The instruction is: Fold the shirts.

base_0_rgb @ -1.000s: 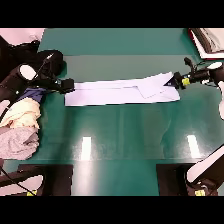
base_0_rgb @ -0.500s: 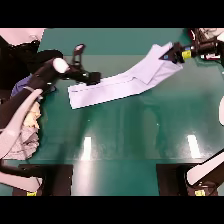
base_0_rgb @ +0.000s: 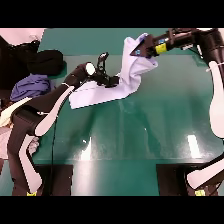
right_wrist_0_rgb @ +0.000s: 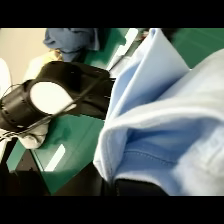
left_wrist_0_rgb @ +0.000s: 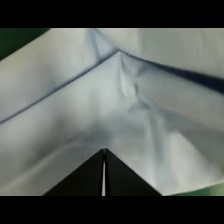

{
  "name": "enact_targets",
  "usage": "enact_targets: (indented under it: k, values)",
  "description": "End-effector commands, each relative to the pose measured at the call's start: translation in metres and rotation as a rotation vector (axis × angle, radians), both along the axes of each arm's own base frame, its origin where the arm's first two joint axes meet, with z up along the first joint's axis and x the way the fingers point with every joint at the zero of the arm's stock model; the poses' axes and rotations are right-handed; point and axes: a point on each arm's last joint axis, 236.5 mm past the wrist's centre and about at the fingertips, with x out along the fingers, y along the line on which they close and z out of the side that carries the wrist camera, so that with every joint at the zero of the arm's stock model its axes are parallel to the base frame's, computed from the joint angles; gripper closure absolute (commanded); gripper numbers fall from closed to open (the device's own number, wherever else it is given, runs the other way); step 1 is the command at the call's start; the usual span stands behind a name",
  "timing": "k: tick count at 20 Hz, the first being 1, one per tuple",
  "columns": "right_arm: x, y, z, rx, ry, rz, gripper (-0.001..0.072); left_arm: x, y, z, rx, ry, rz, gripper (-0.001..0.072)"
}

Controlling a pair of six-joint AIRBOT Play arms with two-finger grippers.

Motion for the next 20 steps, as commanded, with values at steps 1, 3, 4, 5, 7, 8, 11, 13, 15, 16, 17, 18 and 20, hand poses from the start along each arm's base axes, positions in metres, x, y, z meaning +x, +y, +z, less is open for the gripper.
enact_targets:
  k: [1, 3, 4, 5, 7, 8, 11, 13, 15, 16, 17, 18, 20]
  values:
    - [-0.014, 0.037, 0.000, 0.010, -0.016, 0.044, 0.0697, 0.008, -0.004, -0.008, -0.009, -0.006, 0.021, 0.0685]
    - [-0.015, 0.046, -0.004, 0.012, -0.027, 0.052, 0.0697, 0.010, -0.004, -0.006, -0.012, -0.016, 0.025, 0.0686]
    - [-0.015, 0.051, -0.004, 0.014, -0.033, 0.054, 0.0697, 0.011, -0.004, -0.003, -0.012, -0.019, 0.023, 0.0685]
    - [-0.014, 0.052, -0.003, 0.017, -0.043, 0.050, 0.0697, 0.012, -0.001, 0.002, -0.011, -0.027, 0.017, 0.0686]
    - [-0.013, 0.055, -0.001, 0.020, -0.058, 0.049, 0.0697, 0.014, 0.011, 0.014, 0.026, -0.028, -0.019, 0.0686]
    - [-0.012, 0.055, -0.001, 0.021, -0.059, 0.049, 0.0697, 0.016, 0.023, 0.021, 0.063, -0.027, -0.038, 0.0686]
    - [-0.013, 0.059, 0.000, 0.025, -0.070, 0.052, 0.0697, 0.032, 0.081, 0.051, 0.210, -0.059, -0.045, 0.0686]
    - [-0.012, 0.064, 0.002, 0.030, -0.082, 0.049, 0.0697, 0.044, 0.132, 0.084, 0.292, -0.118, 0.015, 0.0686]
    - [-0.013, 0.073, 0.004, 0.039, -0.096, 0.048, 0.0697, 0.050, 0.187, 0.122, 0.368, -0.170, 0.089, 0.0685]
    - [-0.015, 0.080, 0.004, 0.043, -0.107, 0.055, 0.0697, 0.050, 0.213, 0.142, 0.393, -0.191, 0.128, 0.0685]
    - [-0.016, 0.085, 0.003, 0.044, -0.116, 0.061, 0.0697, 0.047, 0.234, 0.160, 0.409, -0.208, 0.160, 0.0685]
    - [-0.017, 0.093, 0.000, 0.047, -0.115, 0.068, 0.0697, 0.043, 0.253, 0.178, 0.416, -0.227, 0.182, 0.0685]
    - [-0.020, 0.109, -0.014, 0.044, -0.094, 0.086, 0.0696, 0.034, 0.279, 0.206, 0.421, -0.250, 0.224, 0.0685]
